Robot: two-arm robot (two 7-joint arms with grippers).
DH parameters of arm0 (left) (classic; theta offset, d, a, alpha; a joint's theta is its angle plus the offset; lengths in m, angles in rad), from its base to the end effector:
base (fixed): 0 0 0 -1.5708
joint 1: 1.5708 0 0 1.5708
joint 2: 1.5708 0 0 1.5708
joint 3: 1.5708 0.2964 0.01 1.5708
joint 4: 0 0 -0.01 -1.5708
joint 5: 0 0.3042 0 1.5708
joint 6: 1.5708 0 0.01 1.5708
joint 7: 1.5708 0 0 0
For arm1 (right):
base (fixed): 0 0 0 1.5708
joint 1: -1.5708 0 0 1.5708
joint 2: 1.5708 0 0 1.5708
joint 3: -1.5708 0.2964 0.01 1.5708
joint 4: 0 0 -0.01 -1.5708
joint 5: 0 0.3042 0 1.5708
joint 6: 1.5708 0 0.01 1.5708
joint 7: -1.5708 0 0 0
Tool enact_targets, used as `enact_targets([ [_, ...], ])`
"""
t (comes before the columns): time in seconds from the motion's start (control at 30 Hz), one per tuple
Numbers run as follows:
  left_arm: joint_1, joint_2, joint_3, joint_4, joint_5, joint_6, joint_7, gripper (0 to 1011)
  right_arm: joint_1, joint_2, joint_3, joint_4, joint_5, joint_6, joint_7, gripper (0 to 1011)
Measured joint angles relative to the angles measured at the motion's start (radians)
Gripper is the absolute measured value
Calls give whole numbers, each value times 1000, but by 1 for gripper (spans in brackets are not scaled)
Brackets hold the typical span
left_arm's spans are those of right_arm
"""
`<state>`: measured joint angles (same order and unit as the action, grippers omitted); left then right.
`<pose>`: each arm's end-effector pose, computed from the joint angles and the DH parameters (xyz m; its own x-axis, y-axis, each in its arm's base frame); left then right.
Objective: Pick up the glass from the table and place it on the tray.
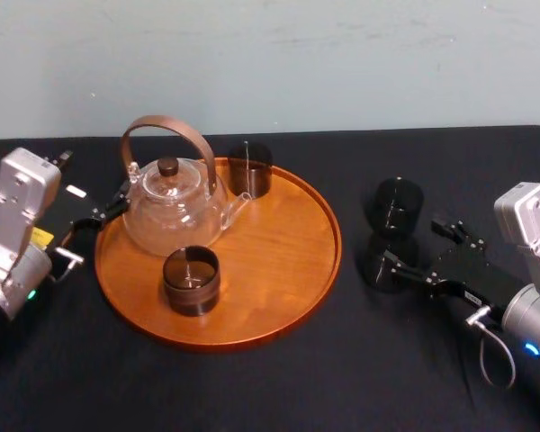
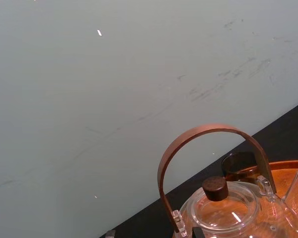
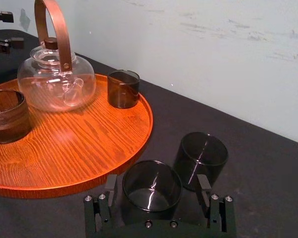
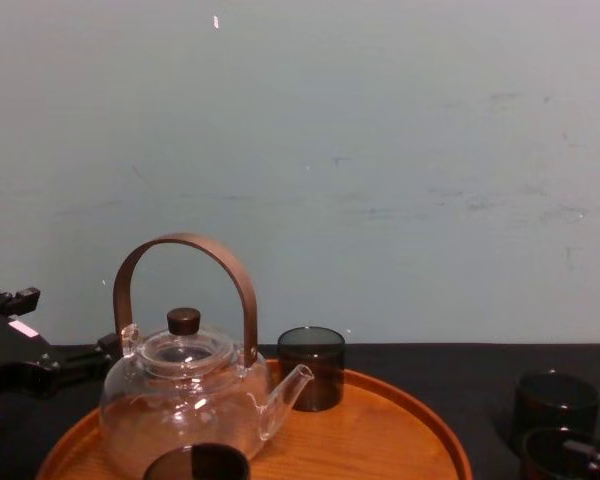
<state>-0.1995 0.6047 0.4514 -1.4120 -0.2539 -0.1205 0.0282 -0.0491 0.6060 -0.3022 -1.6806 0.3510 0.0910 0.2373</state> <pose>0.3548 0.0875 -0.3066 0.2924 0.8802 0.3737 -0.9552 0.2874 0.0704 0.2946 -0.0760 -0.2940 0.5368 -0.8300 0.1518 0.8325 0.4917 -0.2554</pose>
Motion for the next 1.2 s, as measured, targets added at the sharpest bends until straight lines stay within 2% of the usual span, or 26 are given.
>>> enact_targets([
  [1.2, 0, 0, 0, 0, 0, 0, 0, 1001, 18, -88, 48, 98, -55, 26, 106, 1002],
])
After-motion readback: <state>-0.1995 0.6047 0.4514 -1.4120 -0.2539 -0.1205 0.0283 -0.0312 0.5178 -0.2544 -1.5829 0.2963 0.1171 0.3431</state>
